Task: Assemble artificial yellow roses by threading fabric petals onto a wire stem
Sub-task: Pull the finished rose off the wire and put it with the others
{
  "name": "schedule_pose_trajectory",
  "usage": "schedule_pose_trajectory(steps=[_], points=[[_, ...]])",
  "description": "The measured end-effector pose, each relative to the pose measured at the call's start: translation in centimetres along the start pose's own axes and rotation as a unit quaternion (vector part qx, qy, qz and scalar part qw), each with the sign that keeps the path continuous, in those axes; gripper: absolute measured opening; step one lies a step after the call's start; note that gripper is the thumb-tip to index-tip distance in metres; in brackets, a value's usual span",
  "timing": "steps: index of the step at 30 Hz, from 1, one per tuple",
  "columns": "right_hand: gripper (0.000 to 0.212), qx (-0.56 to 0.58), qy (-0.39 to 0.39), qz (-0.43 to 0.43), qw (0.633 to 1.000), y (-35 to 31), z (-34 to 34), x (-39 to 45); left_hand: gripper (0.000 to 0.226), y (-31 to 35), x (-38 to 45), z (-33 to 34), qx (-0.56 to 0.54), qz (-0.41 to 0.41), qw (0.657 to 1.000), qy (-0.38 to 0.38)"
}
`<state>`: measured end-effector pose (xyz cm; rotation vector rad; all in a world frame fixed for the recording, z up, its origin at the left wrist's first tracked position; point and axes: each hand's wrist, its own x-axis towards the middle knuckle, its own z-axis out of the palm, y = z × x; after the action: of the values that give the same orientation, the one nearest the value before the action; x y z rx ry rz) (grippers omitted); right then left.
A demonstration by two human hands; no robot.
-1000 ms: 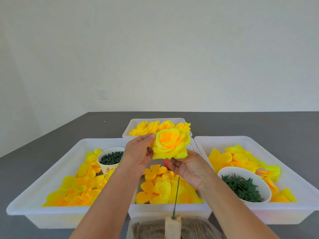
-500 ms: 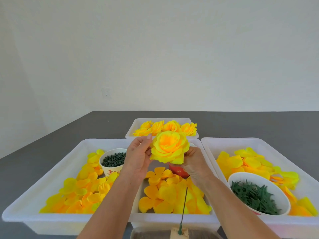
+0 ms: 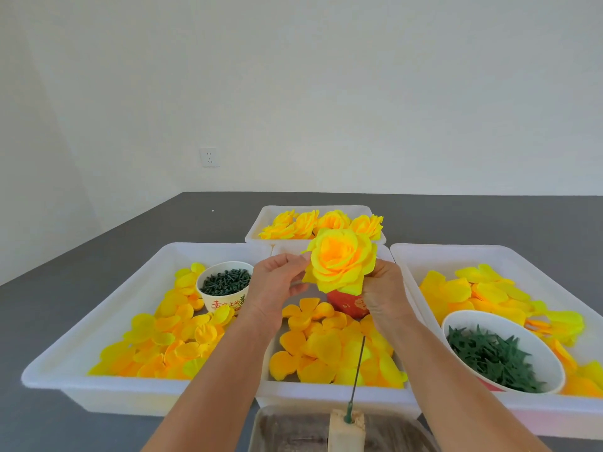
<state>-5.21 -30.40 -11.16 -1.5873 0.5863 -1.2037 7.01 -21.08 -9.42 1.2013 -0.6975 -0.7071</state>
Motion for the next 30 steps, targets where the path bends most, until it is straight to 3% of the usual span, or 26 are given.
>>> schedule_pose_trajectory(steps=[4,8,11,17,21,24,30], points=[[0.022,-0.019,-0.024,0.012,0.999,0.13,0.07,-0.1,0.028,0.07,-0.06,-0.23,-0.01,0.0,1.0,-0.001],[0.022,0.002,-0.107,0.048,0.993,-0.11,0.25,-0.54,0.015,0.22,0.28,-0.61,-0.088,-0.036,0.995,0.006],[0.025,0.014,-0.098,0.054,0.994,-0.07,0.33,-0.52,0.013,0.25,0.28,-0.66,-0.113,-0.06,0.992,-0.013],[0.032,0.003,-0.064,0.053,0.997,0.07,0.01,-0.29,0.016,-0.11,0.34,-0.53,-0.02,-0.077,0.996,-0.038],[0.022,-0.009,-0.078,0.048,0.996,-0.05,-0.01,-0.39,0.012,0.08,0.35,-0.68,-0.097,-0.082,0.992,-0.021],[0.02,-0.031,-0.089,0.022,0.995,-0.04,0.04,-0.57,0.015,0.23,0.11,-0.62,-0.075,-0.031,0.997,0.013],[0.021,-0.048,-0.091,0.036,0.994,0.34,-0.17,-0.39,0.023,-0.28,-0.1,-0.56,0.13,0.125,0.981,0.072]])
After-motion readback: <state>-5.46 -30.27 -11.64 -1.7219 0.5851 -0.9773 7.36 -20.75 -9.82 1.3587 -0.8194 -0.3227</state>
